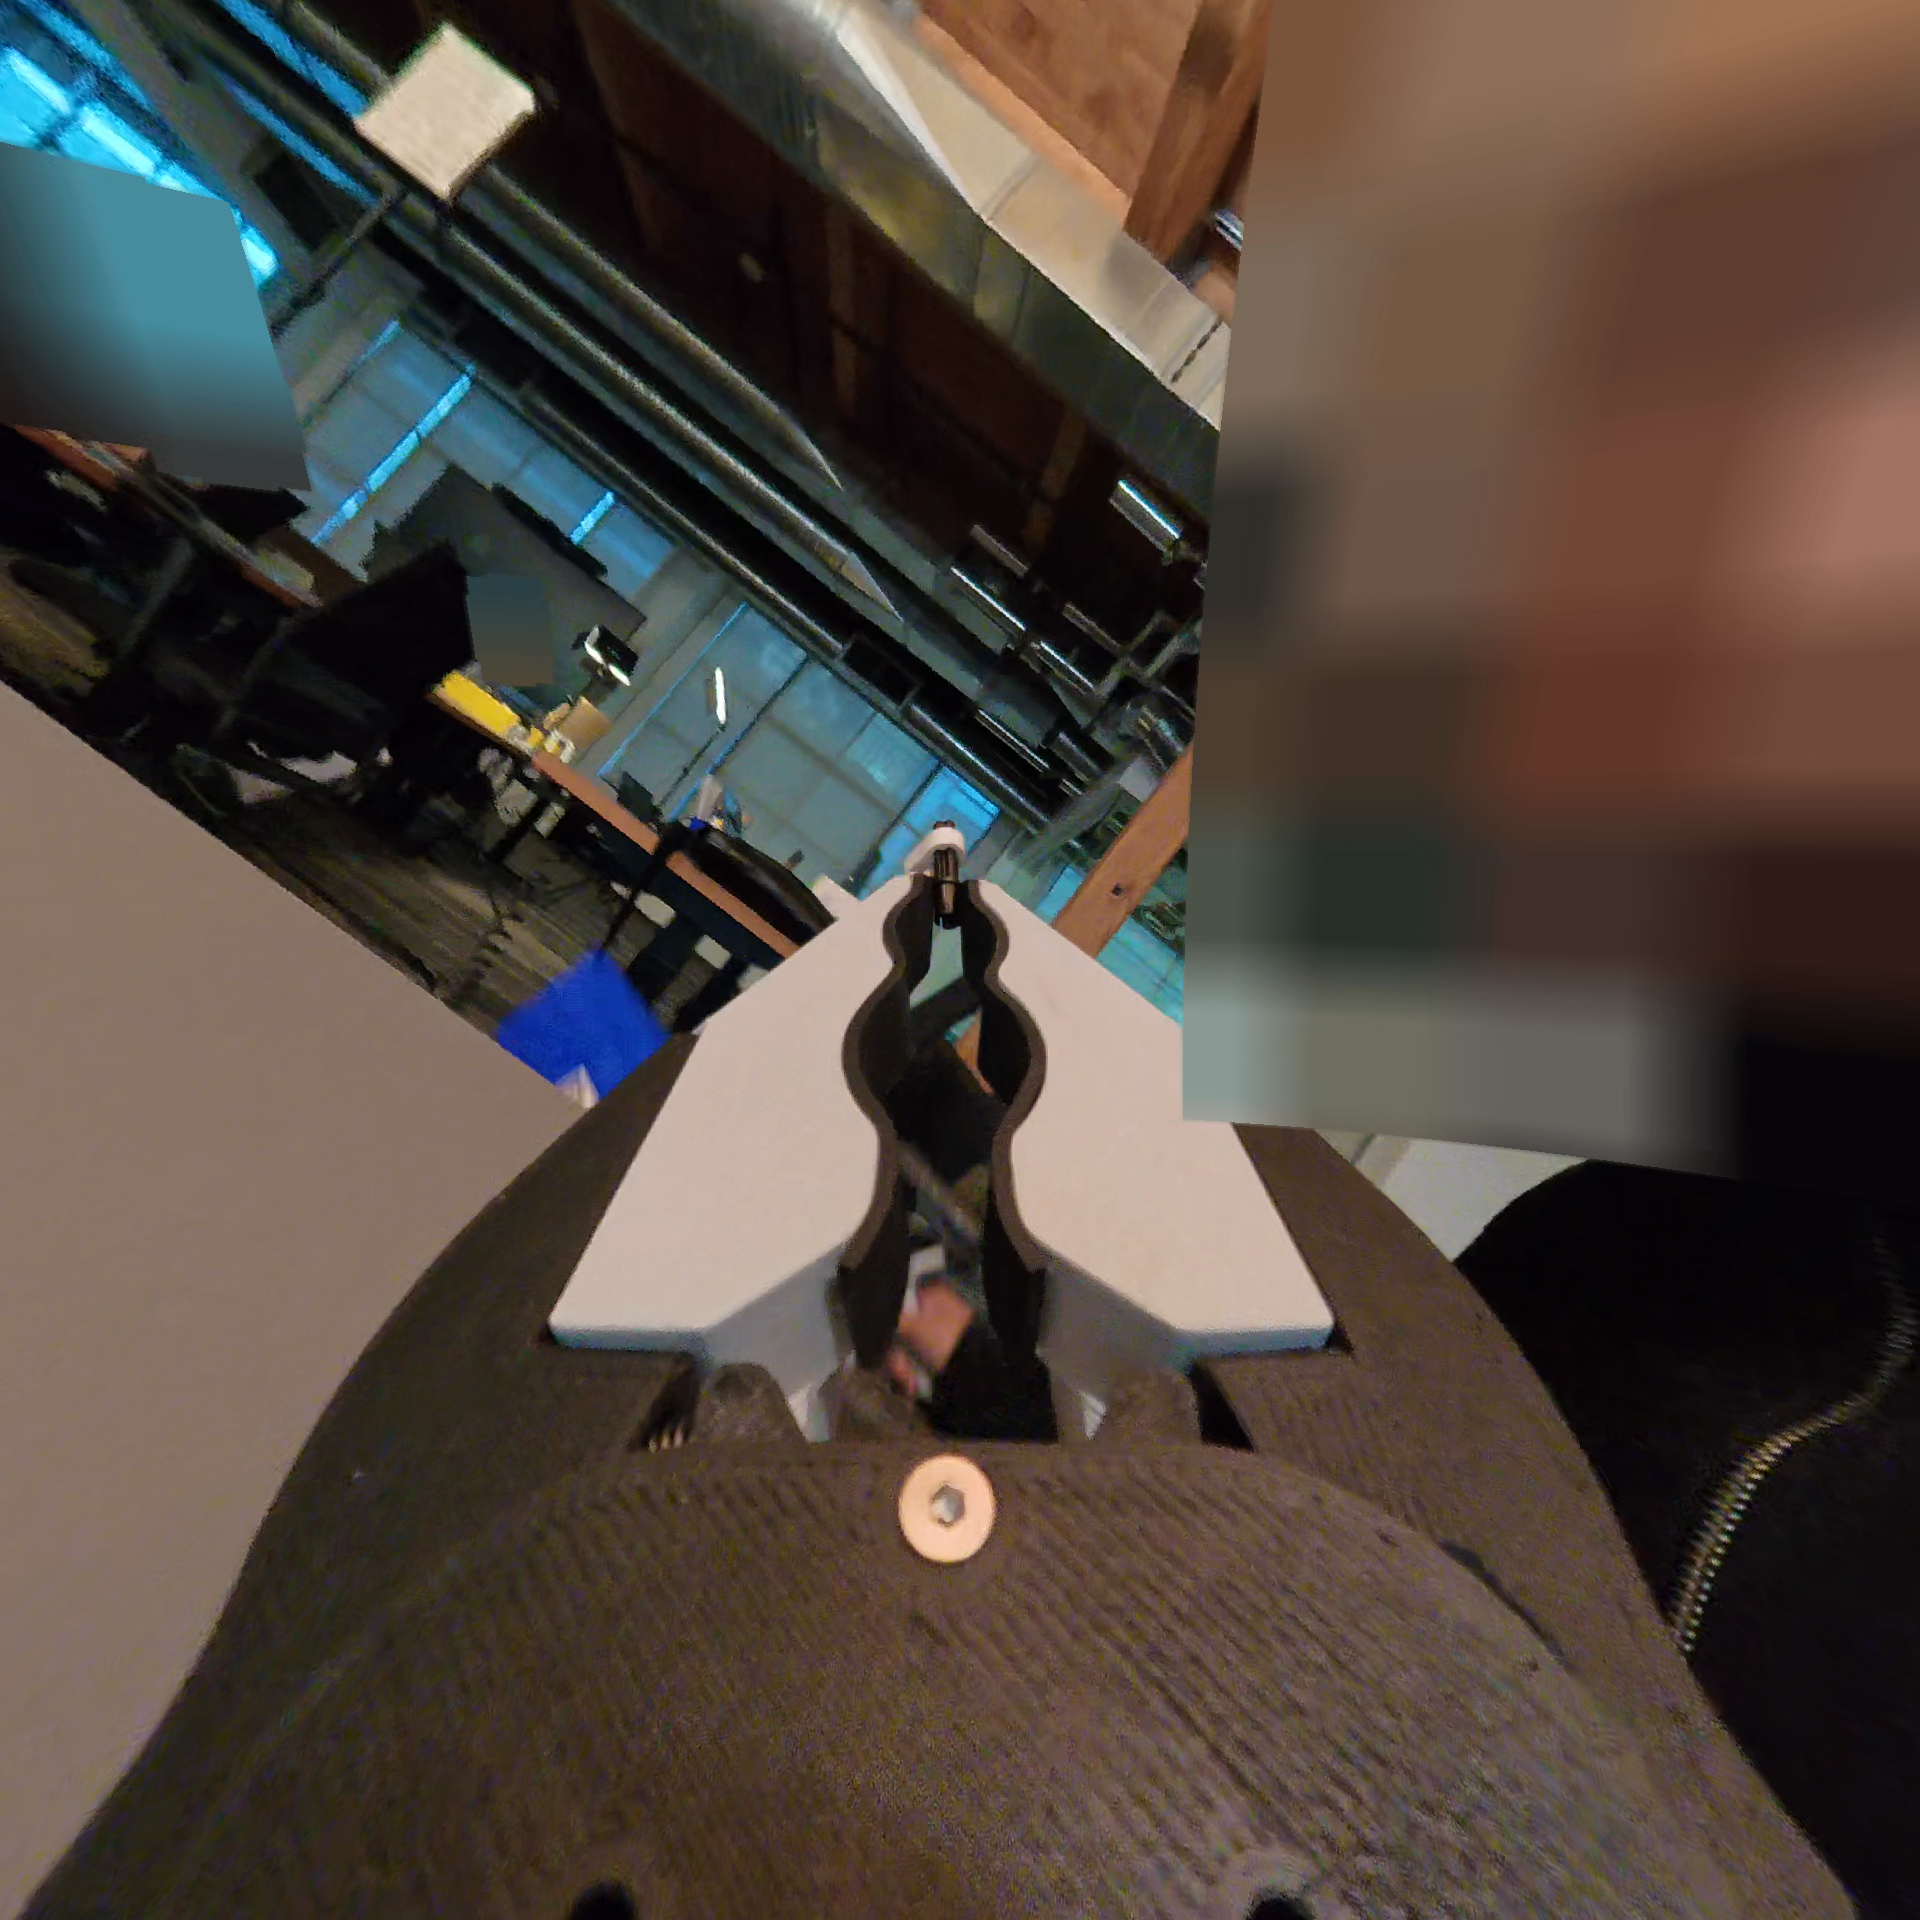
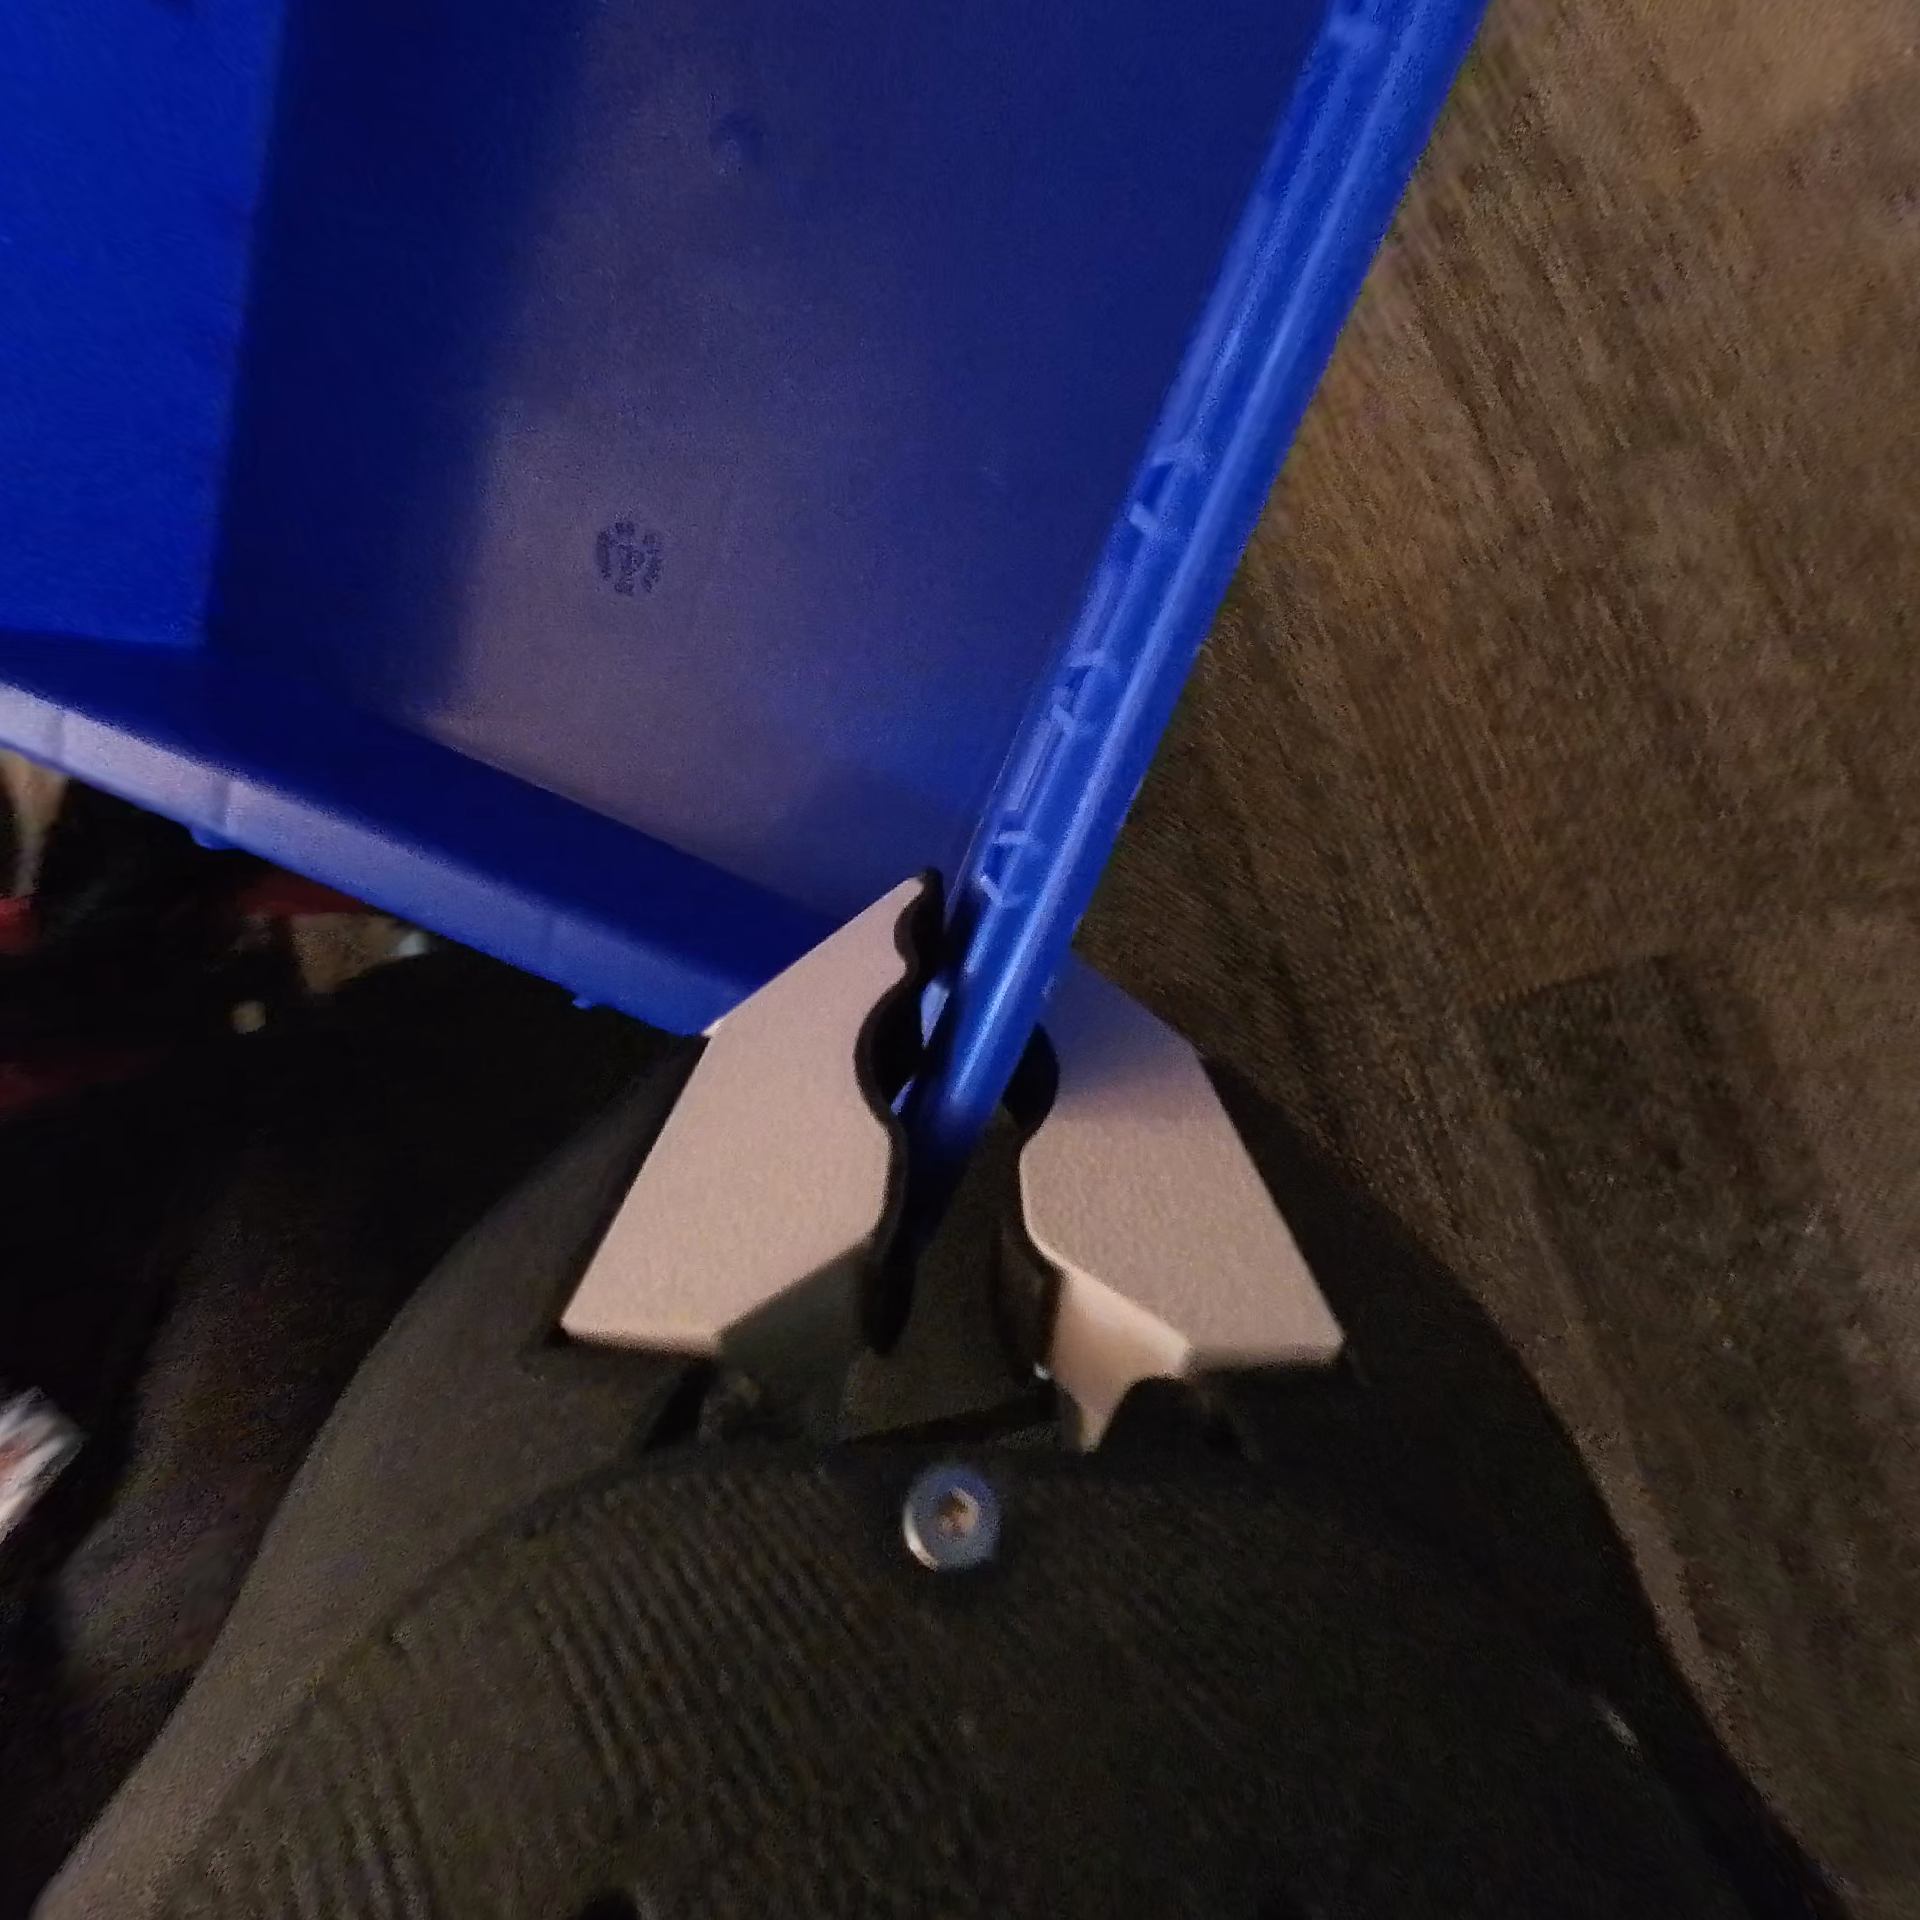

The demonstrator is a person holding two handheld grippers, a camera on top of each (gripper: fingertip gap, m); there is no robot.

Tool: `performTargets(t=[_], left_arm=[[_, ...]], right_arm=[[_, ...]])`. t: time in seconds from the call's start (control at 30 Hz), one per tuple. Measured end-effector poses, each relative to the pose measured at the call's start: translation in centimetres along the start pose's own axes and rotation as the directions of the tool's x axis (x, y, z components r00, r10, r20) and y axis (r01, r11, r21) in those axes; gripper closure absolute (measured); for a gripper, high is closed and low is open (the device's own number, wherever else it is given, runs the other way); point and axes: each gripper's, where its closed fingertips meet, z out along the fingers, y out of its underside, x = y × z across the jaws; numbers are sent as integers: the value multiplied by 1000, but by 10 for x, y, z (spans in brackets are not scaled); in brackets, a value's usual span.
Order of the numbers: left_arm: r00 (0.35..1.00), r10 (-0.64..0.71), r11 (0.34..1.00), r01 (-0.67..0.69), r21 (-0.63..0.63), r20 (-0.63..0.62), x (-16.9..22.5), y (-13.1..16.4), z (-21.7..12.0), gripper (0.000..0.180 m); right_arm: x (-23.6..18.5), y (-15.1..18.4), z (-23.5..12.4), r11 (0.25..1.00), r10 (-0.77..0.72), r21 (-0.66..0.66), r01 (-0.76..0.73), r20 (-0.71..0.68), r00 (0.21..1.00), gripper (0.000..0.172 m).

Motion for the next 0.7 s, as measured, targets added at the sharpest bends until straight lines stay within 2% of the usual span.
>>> performTargets(t=[0.07,0.13,0.23,0.33,0.47,0.57,0.7], left_arm=[[998,-63,998,63,-22,23,18,7,-5,180],[993,-99,995,99,5,62,34,1,-18,180],[990,-75,996,70,53,116,55,-22,-49,180],[980,37,996,-51,68,193,72,-46,-84,180],[962,102,988,-127,83,252,89,-72,-134,180],[957,109,980,-149,133,267,97,-89,-171,180],[958,63,969,-126,212,278,92,-108,-208,180]], right_arm=[[-59,-43,-50,996,-86,4,86,67,994,168],[-123,-77,-86,980,-199,25,198,103,975,167],[-216,-104,-106,942,-332,5,335,139,933,168],[-290,-108,-82,913,-395,-22,407,199,897,170],[-356,-94,-39,901,-407,-45,432,256,877,168],[-380,-70,-14,863,-458,-126,489,212,863,167],[-386,-75,10,890,-402,-162,427,167,900,169]])
